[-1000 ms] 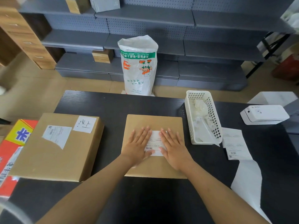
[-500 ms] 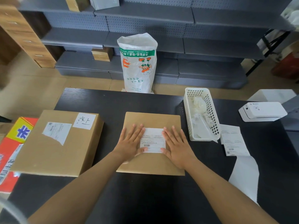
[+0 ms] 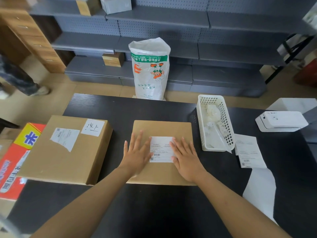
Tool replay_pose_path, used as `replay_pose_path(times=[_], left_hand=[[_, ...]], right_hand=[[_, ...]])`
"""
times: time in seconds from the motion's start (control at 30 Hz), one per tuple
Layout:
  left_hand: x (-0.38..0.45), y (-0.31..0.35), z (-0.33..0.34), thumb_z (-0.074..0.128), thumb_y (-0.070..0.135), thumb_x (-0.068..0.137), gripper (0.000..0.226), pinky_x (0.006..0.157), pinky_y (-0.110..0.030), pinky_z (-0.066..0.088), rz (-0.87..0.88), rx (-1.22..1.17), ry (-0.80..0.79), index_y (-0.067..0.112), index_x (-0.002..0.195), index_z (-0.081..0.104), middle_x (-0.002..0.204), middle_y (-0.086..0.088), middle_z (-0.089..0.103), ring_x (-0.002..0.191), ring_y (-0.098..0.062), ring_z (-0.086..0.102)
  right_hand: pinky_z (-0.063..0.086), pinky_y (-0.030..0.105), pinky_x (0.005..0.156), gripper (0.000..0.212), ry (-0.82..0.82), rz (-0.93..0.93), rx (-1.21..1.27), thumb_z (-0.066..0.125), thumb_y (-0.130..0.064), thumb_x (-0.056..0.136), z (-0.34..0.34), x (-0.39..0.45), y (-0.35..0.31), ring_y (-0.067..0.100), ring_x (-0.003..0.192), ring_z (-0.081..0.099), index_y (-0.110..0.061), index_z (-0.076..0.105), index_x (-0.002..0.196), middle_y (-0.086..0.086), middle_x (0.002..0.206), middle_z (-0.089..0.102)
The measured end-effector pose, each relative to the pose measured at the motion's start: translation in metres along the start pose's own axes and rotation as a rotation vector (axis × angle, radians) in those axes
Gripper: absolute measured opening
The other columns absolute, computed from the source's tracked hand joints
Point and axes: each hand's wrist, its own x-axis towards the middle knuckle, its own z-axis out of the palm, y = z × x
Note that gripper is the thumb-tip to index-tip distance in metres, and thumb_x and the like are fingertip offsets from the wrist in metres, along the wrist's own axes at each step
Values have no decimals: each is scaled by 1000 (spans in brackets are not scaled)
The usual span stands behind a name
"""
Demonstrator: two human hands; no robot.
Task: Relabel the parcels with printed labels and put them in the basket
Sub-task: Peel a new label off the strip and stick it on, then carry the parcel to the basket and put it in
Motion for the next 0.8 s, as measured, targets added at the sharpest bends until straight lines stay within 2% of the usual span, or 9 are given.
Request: replay_pose_path(times=[0.1,0.2,0.27,0.37,0.43,0.5,0.57,0.8], left_hand=[[-12,1,4,42,68,87,91,118,-50,-1,-157,-276,-23,37,148,-17,153,2,-36,143,-27,-26],[-28,-4,2,64,77,63,126,117,-52,12,-198,-395,-147,48,136,-35,149,5,-42,145,-29,-20],[-41,-7,1,76,72,53,140,115,-51,17,-176,-395,-224,54,123,-43,145,7,-47,146,-32,-16],[-53,-5,2,87,59,49,153,115,-51,20,-156,-328,-284,51,126,-44,140,5,-52,146,-38,-10],[-55,1,4,89,48,53,152,115,-49,25,-175,-313,-260,48,132,-41,142,1,-50,146,-39,-2],[-55,7,4,89,40,58,147,114,-47,29,-194,-320,-209,45,138,-35,146,-2,-44,146,-38,3],[-56,9,2,88,38,62,142,114,-46,31,-192,-315,-183,41,142,-29,149,-2,-38,145,-38,7],[-64,12,-37,84,40,64,132,115,-50,24,-114,-268,-71,37,147,-19,152,1,-29,143,-39,5]], right_hand=[[-15,42,117,68,46,64,129,24,-53,99,-1,-7,-1,20,141,-31,-31,-13,151,-6,155,-30],[-12,44,114,97,-1,172,331,45,-73,81,-2,-23,4,20,136,-39,-41,-20,146,-6,147,-45],[-3,47,115,120,-76,224,485,62,-78,63,-1,-36,5,18,135,-41,-49,-22,143,-13,139,-53],[4,51,115,142,-173,232,553,79,-74,41,0,-48,2,21,135,-40,-58,-25,137,-17,130,-59],[8,50,116,143,-232,220,497,87,-59,46,0,-49,-2,24,138,-34,-59,-25,136,-14,129,-61],[13,46,117,138,-220,240,465,89,-38,57,0,-49,-4,26,142,-26,-53,-19,142,-10,131,-60],[15,42,117,130,-187,285,482,87,-26,64,-2,-50,-5,26,144,-20,-45,-12,147,-6,137,-55],[22,40,117,121,-49,311,618,83,-23,62,-31,-67,-11,25,146,-13,-44,3,150,-4,151,-37]])
